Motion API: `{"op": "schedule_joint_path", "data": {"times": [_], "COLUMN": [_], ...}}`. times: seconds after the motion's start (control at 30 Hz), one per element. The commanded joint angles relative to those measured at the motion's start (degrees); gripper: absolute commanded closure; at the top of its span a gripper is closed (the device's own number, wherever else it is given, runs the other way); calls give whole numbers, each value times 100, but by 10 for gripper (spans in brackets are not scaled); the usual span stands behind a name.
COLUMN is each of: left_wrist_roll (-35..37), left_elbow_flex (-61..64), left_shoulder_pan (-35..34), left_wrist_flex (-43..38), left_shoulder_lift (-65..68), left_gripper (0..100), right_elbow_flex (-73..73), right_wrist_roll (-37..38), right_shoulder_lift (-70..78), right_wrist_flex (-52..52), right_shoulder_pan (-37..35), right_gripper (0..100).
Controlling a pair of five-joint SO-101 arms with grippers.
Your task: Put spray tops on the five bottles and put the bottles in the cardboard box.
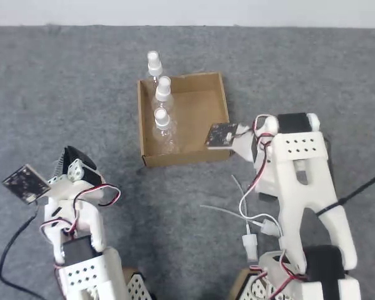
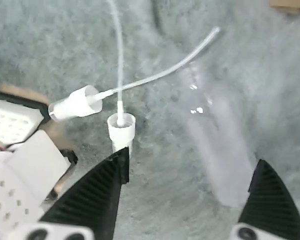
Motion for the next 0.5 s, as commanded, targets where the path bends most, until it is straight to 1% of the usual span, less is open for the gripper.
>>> {"op": "schedule_joint_path", "data": {"times": [0.0, 0.1, 0.47], "left_wrist_roll": [-53, -53, -53], "left_elbow_flex": [-75, -75, -75], "left_shoulder_pan": [-35, -35, -35], "left_wrist_flex": [-105, -105, -105], "left_shoulder_lift": [-62, -62, -62], "left_gripper": [988, 988, 988], "right_elbow_flex": [220, 598, 1521], "right_wrist_roll": [475, 677, 686], "right_shoulder_lift": [-303, -303, -295], "right_wrist_flex": [-558, -1059, -2492], "right_shoulder_pan": [-4, -22, 31], "right_gripper": [668, 669, 670]}}
